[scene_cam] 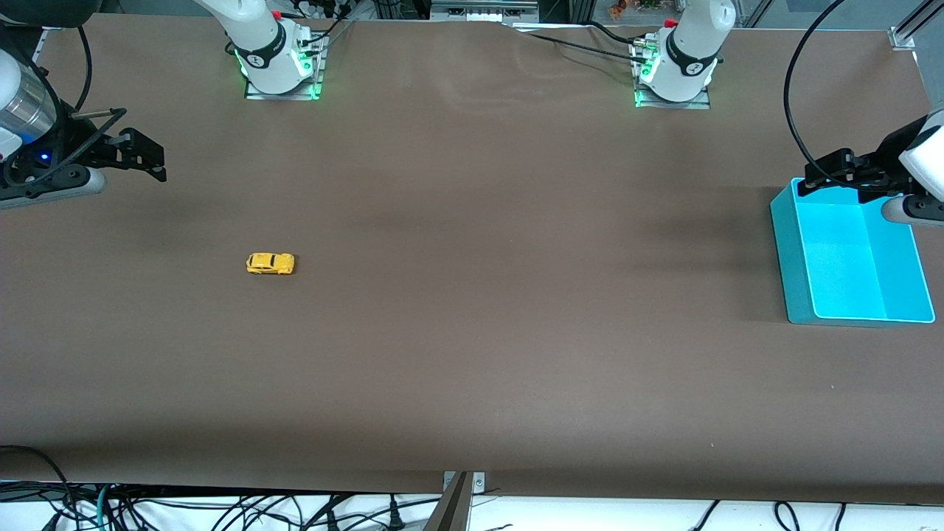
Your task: Wind and store yellow beetle car
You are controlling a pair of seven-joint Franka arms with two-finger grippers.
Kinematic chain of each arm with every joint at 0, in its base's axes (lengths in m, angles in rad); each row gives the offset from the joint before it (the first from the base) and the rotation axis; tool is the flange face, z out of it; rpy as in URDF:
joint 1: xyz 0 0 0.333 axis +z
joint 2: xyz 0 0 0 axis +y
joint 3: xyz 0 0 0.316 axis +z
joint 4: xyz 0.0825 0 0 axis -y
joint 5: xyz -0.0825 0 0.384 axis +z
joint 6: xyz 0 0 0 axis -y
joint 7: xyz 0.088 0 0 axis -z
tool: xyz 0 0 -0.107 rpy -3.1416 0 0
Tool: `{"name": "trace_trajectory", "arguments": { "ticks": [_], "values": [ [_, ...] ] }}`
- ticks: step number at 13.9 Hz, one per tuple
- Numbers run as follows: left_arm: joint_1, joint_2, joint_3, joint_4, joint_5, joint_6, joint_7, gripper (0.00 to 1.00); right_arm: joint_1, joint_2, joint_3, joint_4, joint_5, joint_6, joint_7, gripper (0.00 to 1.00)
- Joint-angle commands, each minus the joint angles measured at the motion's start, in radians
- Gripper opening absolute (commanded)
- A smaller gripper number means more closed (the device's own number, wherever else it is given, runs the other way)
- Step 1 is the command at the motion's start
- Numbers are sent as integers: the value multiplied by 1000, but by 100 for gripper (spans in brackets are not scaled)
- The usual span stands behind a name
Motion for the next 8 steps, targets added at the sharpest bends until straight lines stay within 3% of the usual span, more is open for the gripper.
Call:
{"name": "trace_trajectory", "arguments": {
  "ticks": [1, 8],
  "values": [
    [-2, -7, -3, 4, 12, -2, -5, 100, -3, -32, 4, -26, 0, 5, 16, 100],
    [-2, -9, -3, 4, 12, -2, -5, 100, -3, -50, 5, -46, 0, 9, 16, 100]
  ]
}}
